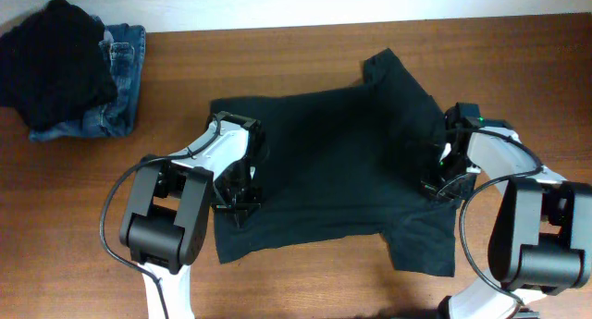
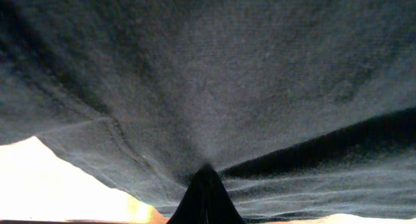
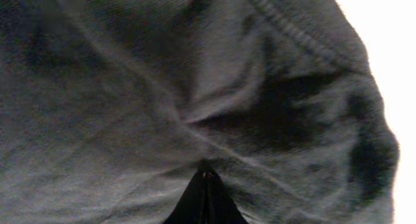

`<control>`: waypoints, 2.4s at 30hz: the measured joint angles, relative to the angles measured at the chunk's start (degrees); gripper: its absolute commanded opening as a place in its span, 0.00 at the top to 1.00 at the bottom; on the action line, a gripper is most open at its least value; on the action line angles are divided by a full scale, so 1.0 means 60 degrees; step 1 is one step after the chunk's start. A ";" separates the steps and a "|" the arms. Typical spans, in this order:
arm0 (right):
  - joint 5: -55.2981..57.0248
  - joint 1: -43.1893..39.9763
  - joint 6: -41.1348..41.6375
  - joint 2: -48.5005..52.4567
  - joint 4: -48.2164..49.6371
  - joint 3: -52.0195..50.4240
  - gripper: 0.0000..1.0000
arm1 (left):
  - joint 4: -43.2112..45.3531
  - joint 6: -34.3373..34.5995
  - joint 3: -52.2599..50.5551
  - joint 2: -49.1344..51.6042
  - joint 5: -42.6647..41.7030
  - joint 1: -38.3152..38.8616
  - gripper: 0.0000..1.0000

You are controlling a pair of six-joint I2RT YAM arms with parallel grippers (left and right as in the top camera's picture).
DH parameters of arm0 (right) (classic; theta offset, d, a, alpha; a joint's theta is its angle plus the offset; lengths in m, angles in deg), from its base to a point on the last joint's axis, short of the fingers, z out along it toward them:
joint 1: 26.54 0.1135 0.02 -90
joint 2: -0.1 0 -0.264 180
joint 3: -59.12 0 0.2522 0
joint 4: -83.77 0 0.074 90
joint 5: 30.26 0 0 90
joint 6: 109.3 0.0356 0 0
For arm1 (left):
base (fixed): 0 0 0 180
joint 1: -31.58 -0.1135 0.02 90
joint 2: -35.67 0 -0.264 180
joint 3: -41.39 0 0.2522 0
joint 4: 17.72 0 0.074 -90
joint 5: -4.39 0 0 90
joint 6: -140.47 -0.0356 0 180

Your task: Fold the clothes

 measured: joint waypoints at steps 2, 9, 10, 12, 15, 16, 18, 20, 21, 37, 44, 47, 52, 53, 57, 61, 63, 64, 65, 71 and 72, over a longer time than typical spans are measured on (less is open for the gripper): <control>0.0022 -0.0011 -0.0004 0.0000 -0.0018 -0.0007 0.96 | 0.0000 0.0004 0.0000 0.0000 -0.0004 0.0000 0.98; 0.0273 -0.0066 0.0000 0.0004 0.0178 -0.0426 0.96 | 0.0007 0.0004 -0.0007 -0.0007 0.0004 -0.0004 0.98; 0.0273 -0.0102 -0.0004 0.0000 0.0226 -0.0492 0.96 | 0.0011 0.0004 -0.0015 -0.0007 0.0004 -0.0025 0.98; 0.0226 -0.0171 0.0000 -0.0018 0.0266 -0.0528 0.96 | 0.0018 0.0004 -0.0018 -0.0011 -0.0022 -0.0069 0.98; 0.0131 -0.0251 -0.0004 -0.0058 0.0324 -0.0590 0.96 | 0.0026 0.0004 -0.0029 -0.0011 -0.0164 -0.0175 0.98; 0.0087 -0.0291 0.0000 -0.0066 0.0324 -0.0597 0.96 | 0.0029 0.0004 -0.0033 -0.0011 -0.0219 -0.0222 0.98; 0.0029 -0.0397 0.0033 -0.0076 0.0324 -0.0619 0.96 | 0.0029 0.0004 -0.0044 -0.0011 -0.0346 -0.0324 0.98; -0.0047 -0.0543 0.0138 -0.0076 0.0317 -0.0627 0.96 | 0.0033 0.0000 -0.0062 -0.0011 -0.0481 -0.0441 0.98; -0.0087 -0.0630 0.0160 -0.0076 0.0310 -0.0627 0.96 | 0.0033 0.0000 -0.0076 -0.0011 -0.0521 -0.0492 0.98; -0.0135 -0.1191 0.0208 -0.0076 0.0164 -0.0648 0.96 | -0.0120 0.0000 -0.0146 -0.0004 -0.0648 -0.0998 0.99; -0.0200 -0.1246 0.0197 -0.0062 -0.0550 -0.0335 0.95 | -0.0750 0.0004 0.0299 0.0244 0.0044 -0.1078 0.99; -0.0415 -0.1260 0.0084 -0.0069 -0.0831 0.0248 0.89 | -0.0783 0.0004 0.0634 0.0240 0.0302 -0.1144 0.96; -0.1337 -0.1279 -0.0328 -0.0324 -0.0856 0.1282 0.67 | -0.0608 0.0029 0.1249 0.0062 0.0503 -0.1177 0.82; -0.1504 -0.1279 -0.0393 -0.0397 -0.0863 0.1501 0.54 | -0.0576 0.0055 0.1413 0.0011 0.0525 -0.1177 0.72; -0.2204 -0.1286 -0.0477 -0.0525 -0.0324 0.2226 0.12 | -0.0025 0.0066 0.1880 -0.0175 0.0590 -0.1177 0.18; -0.3366 -0.1286 -0.0546 -0.0539 0.1242 0.2393 0.00 | 0.1064 0.0109 0.2018 -0.0226 0.0637 -0.1177 0.05; -0.3876 -0.1260 -0.0521 -0.0535 0.2153 0.2393 0.01 | 0.1694 0.0106 0.2018 -0.0226 0.0630 -0.1177 0.05; -0.4120 -0.1228 -0.0506 -0.0535 0.2743 0.2408 0.01 | 0.2014 0.0106 0.2018 -0.0226 0.0605 -0.1177 0.05; -0.4269 -0.1184 -0.0506 -0.0535 0.3209 0.2412 0.01 | 0.2299 0.0109 0.2033 -0.0226 0.0543 -0.1177 0.05; -0.4182 -0.0499 0.0055 -0.0346 0.5985 0.2452 0.01 | 0.4240 0.0109 0.2073 -0.0226 -0.0215 -0.1177 0.05; -0.4022 -0.0321 0.0208 -0.0197 0.6415 0.2470 0.01 | 0.4583 0.0109 0.2091 -0.0226 -0.0288 -0.1173 0.05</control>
